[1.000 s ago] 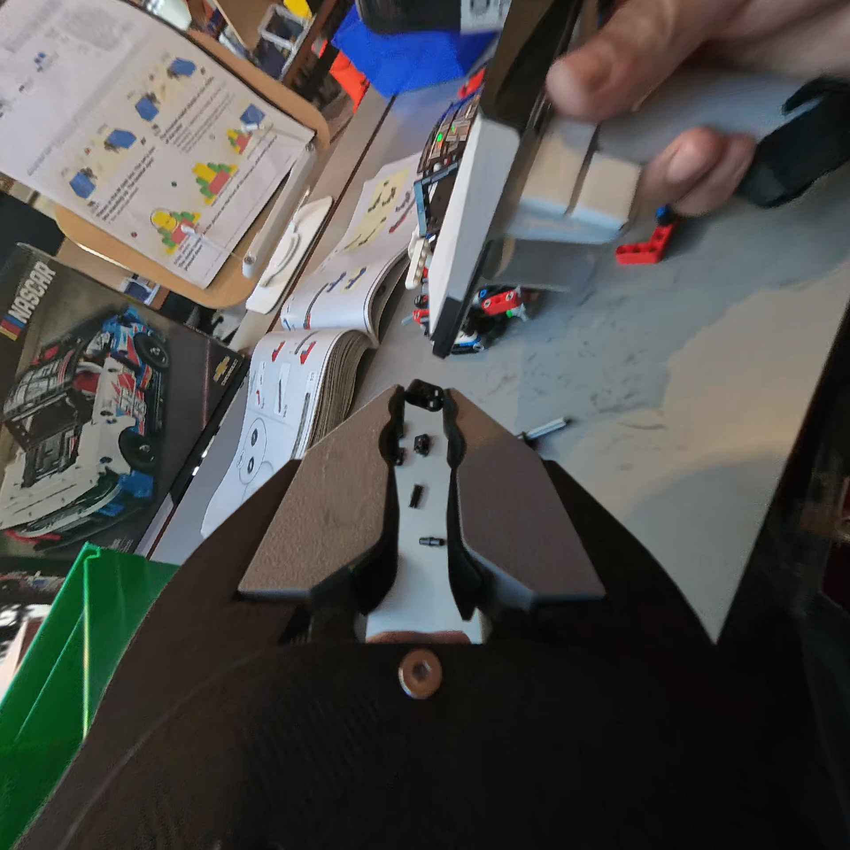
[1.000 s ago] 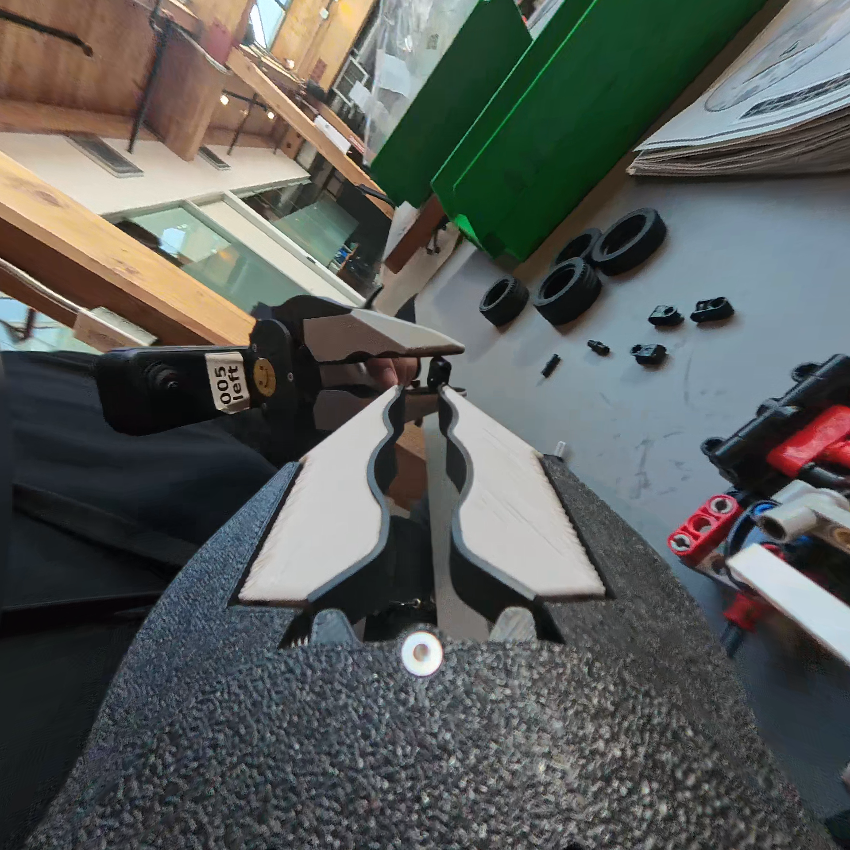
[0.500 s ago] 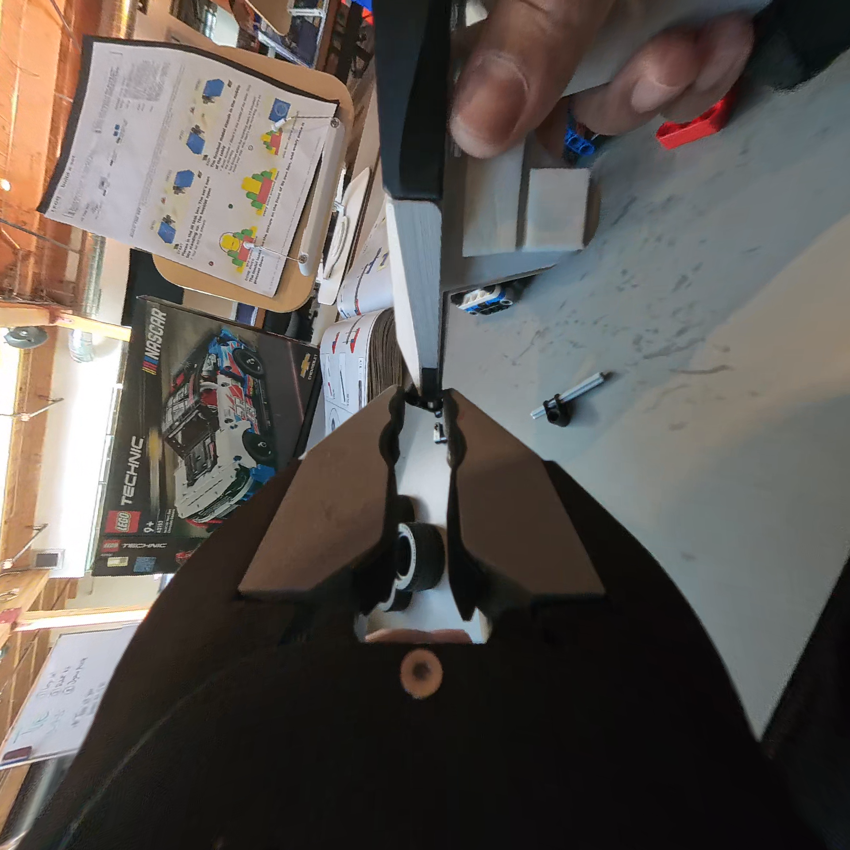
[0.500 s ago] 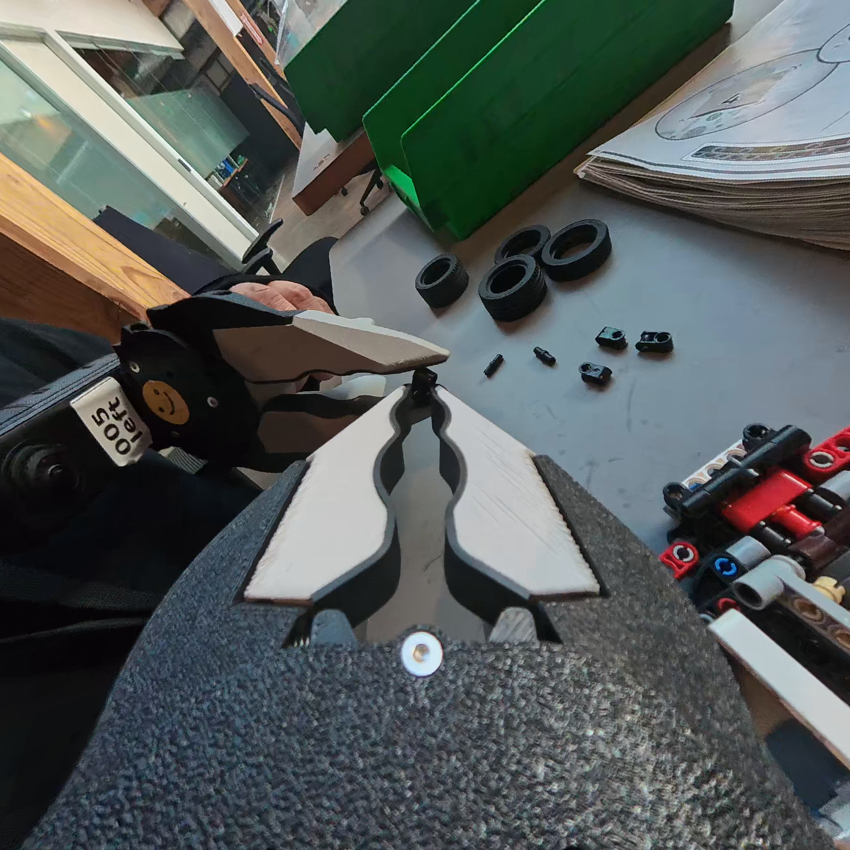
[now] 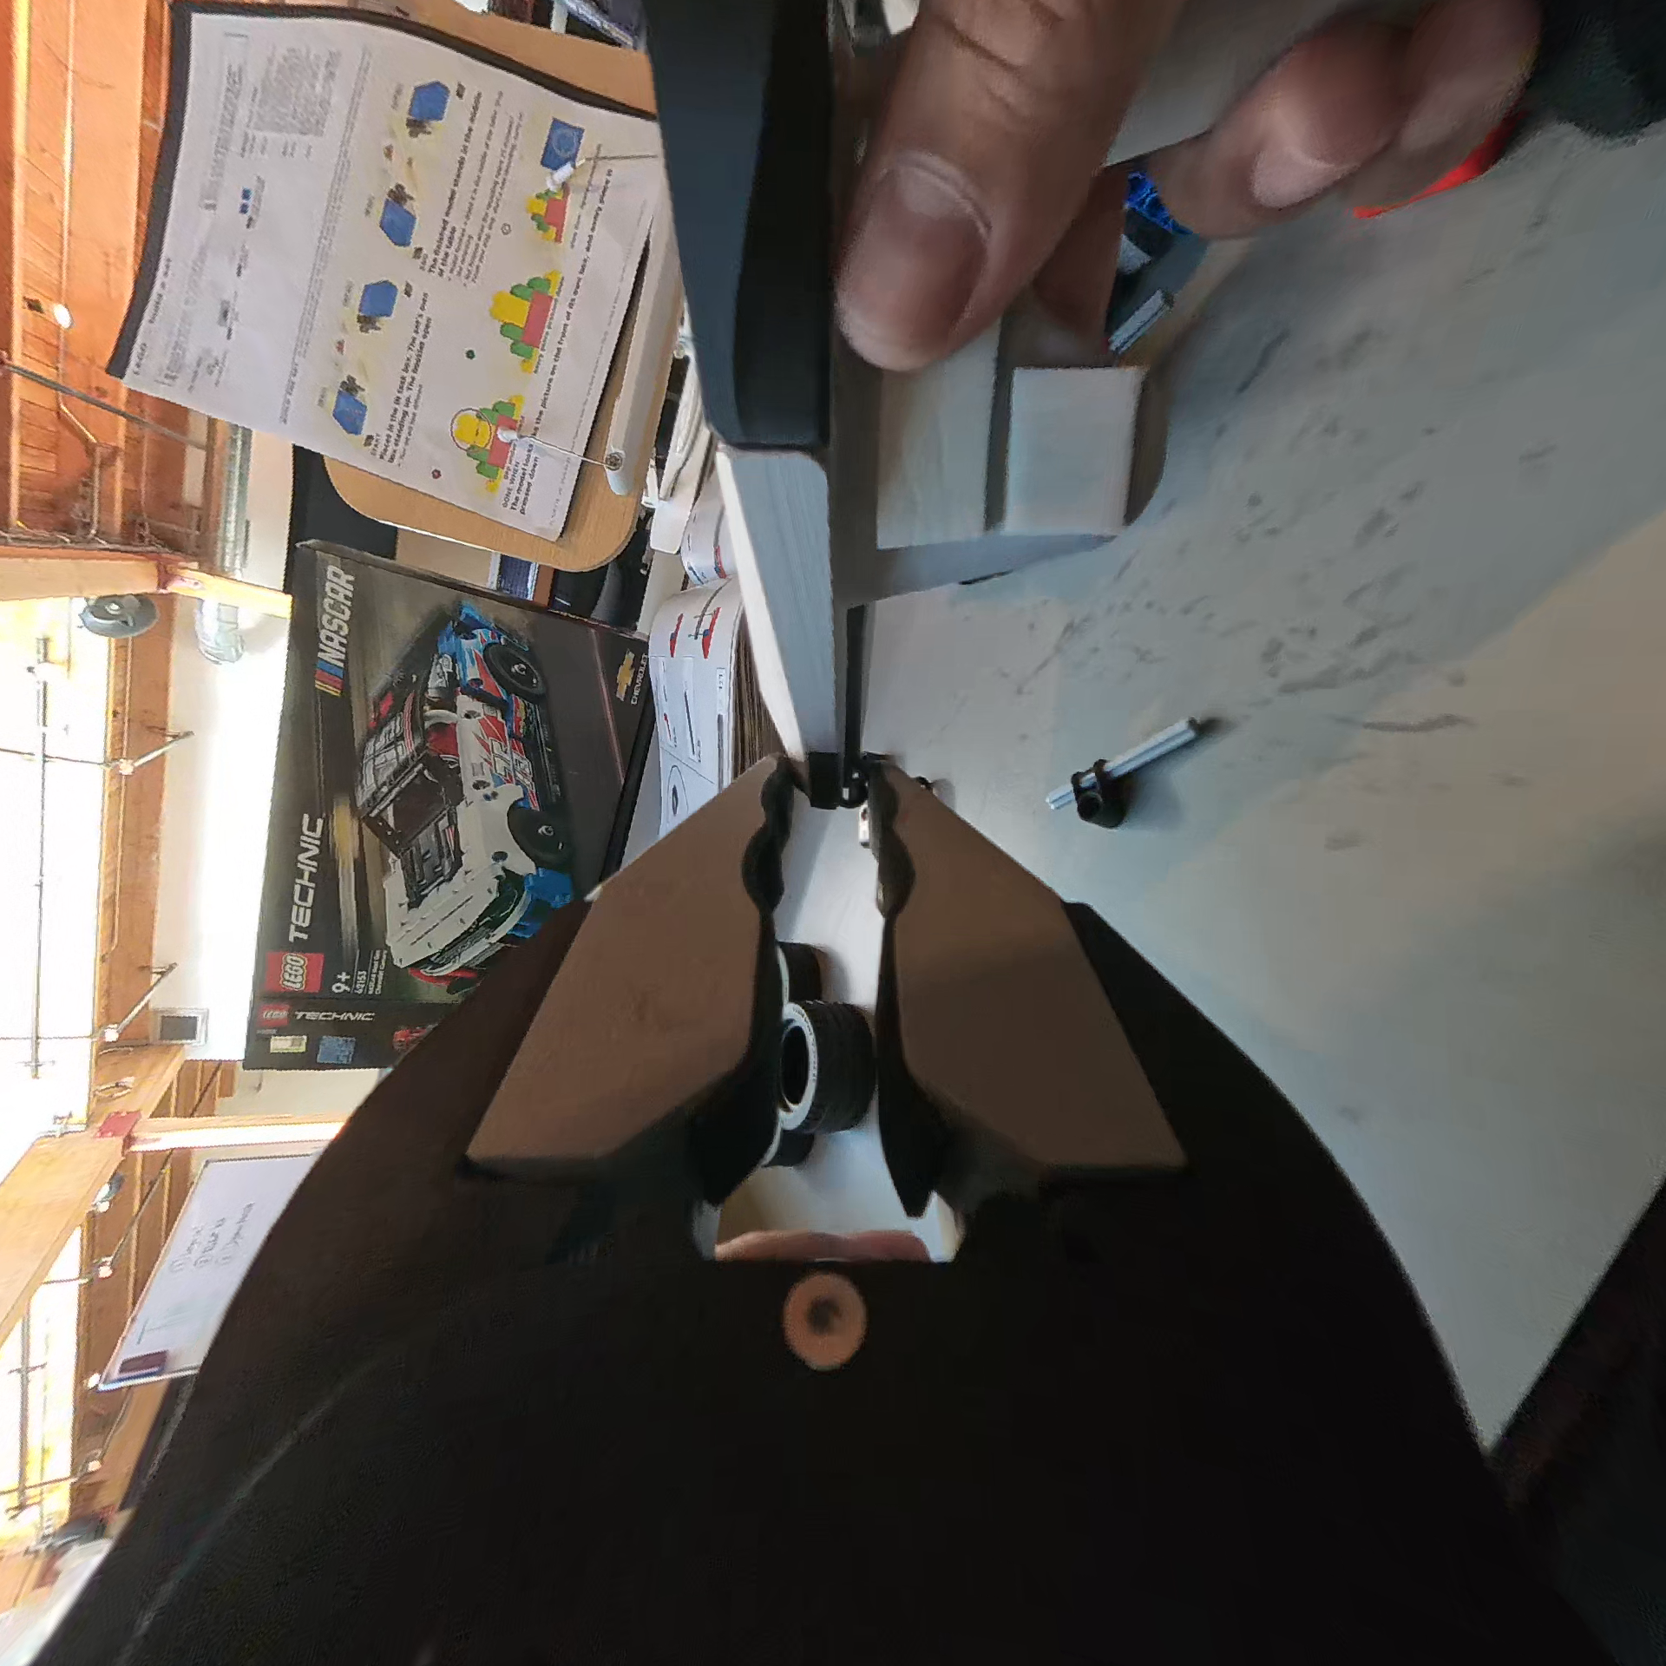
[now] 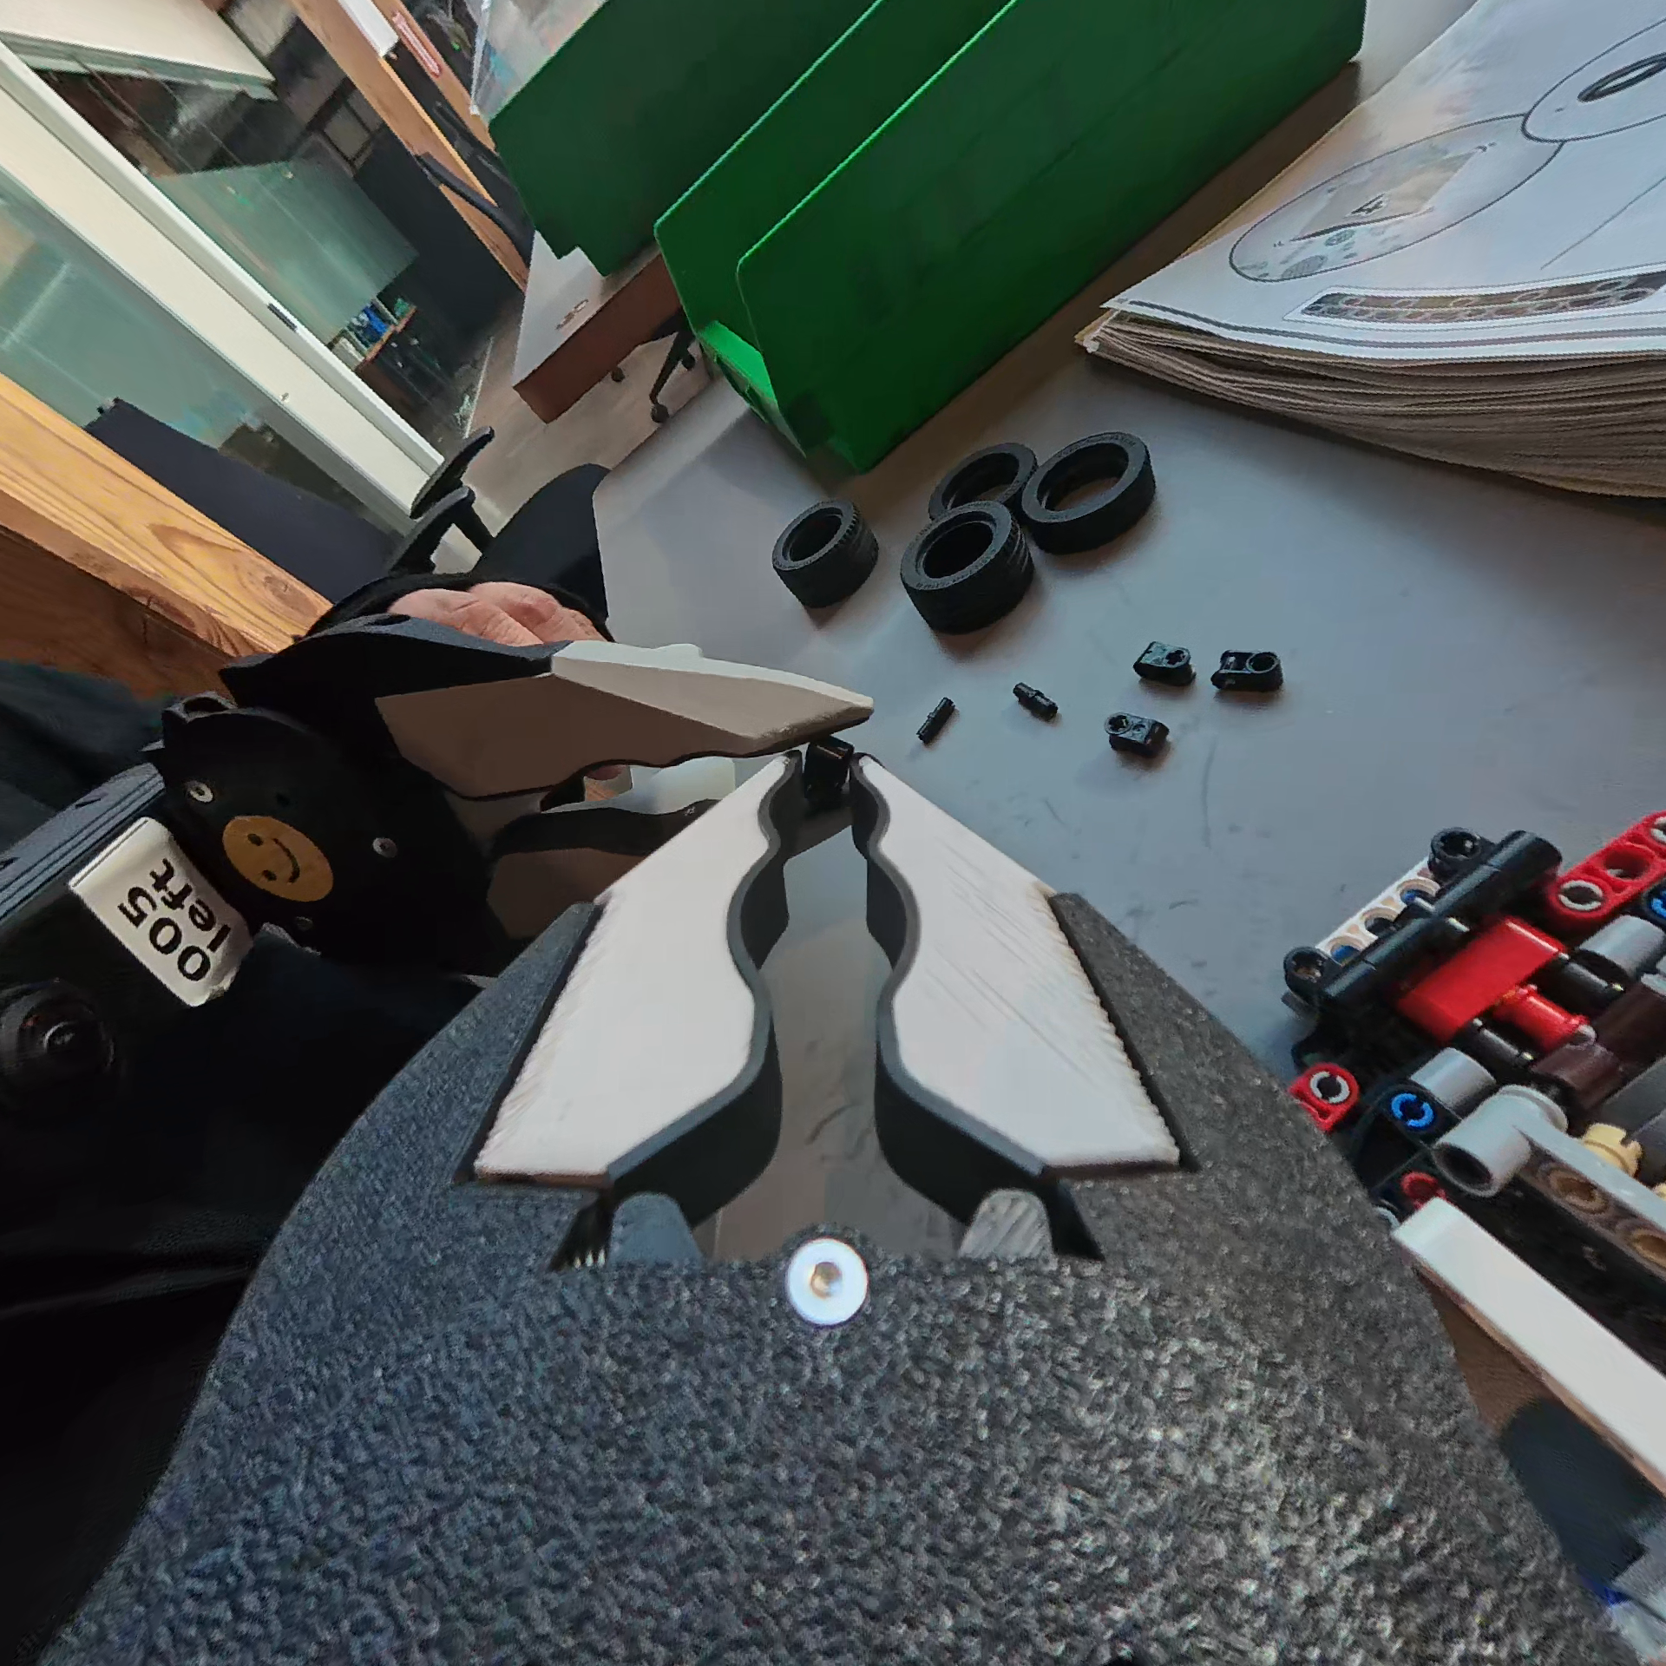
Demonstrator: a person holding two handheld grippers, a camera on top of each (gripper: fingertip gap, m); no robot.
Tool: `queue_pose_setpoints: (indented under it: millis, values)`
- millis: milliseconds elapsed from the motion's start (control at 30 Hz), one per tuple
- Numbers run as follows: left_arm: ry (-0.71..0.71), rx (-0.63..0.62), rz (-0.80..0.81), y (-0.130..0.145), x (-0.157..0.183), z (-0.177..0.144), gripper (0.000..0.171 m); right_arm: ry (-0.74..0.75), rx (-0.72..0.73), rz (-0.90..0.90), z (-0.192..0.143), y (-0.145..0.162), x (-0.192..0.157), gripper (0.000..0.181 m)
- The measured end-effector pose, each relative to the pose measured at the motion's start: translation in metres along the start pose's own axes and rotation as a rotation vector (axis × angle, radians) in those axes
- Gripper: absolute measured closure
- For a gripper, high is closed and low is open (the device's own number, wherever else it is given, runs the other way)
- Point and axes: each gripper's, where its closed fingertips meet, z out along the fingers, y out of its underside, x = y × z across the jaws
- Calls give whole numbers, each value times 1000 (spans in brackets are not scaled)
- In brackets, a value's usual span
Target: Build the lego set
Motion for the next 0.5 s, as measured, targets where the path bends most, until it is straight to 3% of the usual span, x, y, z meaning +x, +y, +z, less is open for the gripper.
queue_pose_setpoints:
  millis: [133,333,500]
  values:
    - [103,38,-97,-1,9,-3,157,24,-27,-100,-2,7,-1,173]
    - [432,148,-275,-1,20,-20,161,-20,-64,-265,-12,18,-10,173]
    - [493,236,-304,-6,9,-32,153,-42,-14,-213,-20,6,-21,173]
